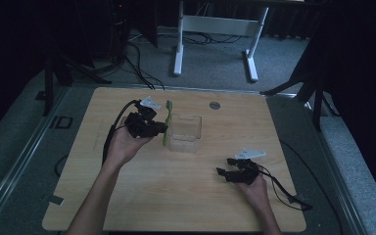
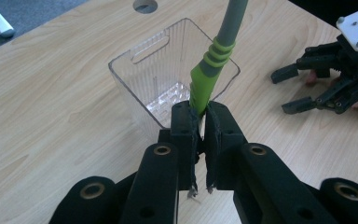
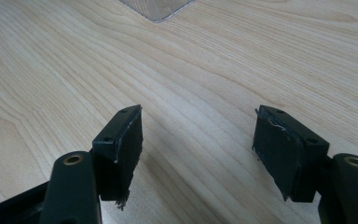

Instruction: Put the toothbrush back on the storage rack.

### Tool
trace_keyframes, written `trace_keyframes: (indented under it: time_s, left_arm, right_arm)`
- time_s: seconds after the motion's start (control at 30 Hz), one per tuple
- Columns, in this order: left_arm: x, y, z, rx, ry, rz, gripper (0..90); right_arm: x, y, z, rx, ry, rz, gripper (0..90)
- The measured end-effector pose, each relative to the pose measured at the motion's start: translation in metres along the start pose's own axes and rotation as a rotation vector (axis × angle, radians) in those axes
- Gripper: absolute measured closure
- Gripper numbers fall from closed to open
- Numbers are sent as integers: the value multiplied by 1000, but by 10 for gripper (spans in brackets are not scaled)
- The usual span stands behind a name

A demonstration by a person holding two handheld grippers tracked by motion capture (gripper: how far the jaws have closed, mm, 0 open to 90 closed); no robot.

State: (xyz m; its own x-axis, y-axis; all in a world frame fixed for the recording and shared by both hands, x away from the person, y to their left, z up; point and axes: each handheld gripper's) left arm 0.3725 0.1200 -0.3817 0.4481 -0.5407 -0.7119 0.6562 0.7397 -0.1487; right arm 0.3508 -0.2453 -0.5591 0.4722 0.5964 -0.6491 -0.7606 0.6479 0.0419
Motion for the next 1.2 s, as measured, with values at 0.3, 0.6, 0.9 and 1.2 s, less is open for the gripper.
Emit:
trace_keyframes:
  time_s: [0.3, 0.6, 0.9, 1.2]
  left_arm:
    - [-1, 0, 3, 6, -6, -1, 824]
    - [-1, -1, 6, -2, -26, -1, 825]
    - [-2, -3, 9, 0, -41, -5, 825]
    - [-1, -6, 16, 11, -50, -2, 825]
  right_arm:
    - [0, 0, 0, 0, 0, 0, 326]
    - [0, 0, 0, 1, 0, 0, 326]
    - [0, 0, 0, 1, 0, 0, 326]
    - [0, 0, 0, 1, 0, 0, 326]
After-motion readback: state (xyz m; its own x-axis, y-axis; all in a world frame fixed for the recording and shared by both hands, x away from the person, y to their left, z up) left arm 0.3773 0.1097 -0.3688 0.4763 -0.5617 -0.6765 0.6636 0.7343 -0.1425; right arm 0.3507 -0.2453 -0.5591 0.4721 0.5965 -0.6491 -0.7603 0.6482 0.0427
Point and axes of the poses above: each handheld gripper's, and its own axes: x roughly forward along the jaws, z roughly out of its top, y roughly to its left, and after that the axes turned 6 degrees about -x, right-handed
